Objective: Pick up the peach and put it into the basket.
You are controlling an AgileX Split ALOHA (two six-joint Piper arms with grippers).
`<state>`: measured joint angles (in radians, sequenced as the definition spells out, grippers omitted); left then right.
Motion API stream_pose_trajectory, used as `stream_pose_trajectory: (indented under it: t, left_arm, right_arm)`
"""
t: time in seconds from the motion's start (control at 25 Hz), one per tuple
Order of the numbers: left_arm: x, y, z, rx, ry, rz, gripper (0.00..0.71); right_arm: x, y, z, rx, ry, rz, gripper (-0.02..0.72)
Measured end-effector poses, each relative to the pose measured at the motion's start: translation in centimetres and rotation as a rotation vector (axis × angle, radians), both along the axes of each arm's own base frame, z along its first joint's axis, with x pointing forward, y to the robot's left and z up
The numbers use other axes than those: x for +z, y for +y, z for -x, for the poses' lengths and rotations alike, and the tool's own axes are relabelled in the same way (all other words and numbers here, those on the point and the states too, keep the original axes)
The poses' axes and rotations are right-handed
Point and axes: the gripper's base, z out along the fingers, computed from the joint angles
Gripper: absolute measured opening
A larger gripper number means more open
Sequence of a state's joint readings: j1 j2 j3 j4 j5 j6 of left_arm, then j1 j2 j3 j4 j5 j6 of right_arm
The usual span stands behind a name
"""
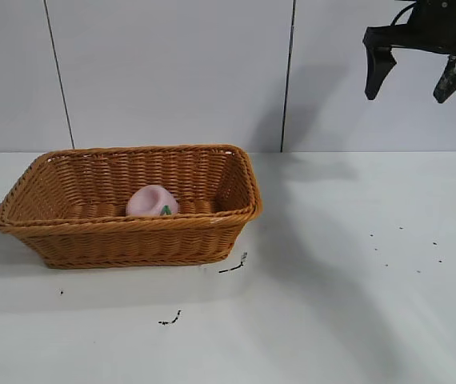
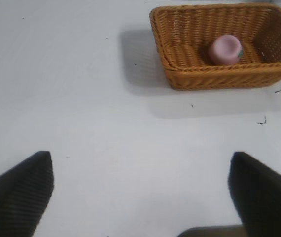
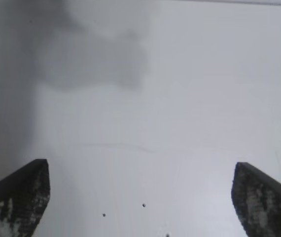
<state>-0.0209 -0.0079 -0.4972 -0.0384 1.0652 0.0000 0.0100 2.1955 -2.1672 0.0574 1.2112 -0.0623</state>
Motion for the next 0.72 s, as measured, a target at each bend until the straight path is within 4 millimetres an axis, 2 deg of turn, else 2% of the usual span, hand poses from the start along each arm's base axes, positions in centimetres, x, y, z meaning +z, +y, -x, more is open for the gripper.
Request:
stream_pose_trajectory:
  t: [0.16, 0.32, 0.52, 0.6, 0.72]
  left_arm:
    - [0.0, 0.0, 0.0, 0.000, 0.000, 0.000, 0.693]
    - [0.0, 0.0, 0.0, 0.000, 0.000, 0.000, 0.693]
    - [0.0, 0.0, 0.0, 0.000, 0.000, 0.000, 0.693]
    - [0.0, 0.0, 0.0, 0.000, 0.000, 0.000, 0.693]
    - [0.0, 0.0, 0.0, 0.000, 0.000, 0.000, 0.693]
  right_arm:
    - [3.0, 0.0, 1.7, -0.007, -0.047, -0.007, 0.695]
    - [5.9, 0.0, 5.4, -0.007, -0.060, -0.006, 0.695]
    - [8.5, -0.1, 12.5, -0.007, -0.053, -0.006, 0.695]
    - [8.9, -0.1, 15.8, -0.007, -0.045, -0.006, 0.695]
    - [8.7, -0.2, 21.9, -0.007, -0.034, -0.006, 0.695]
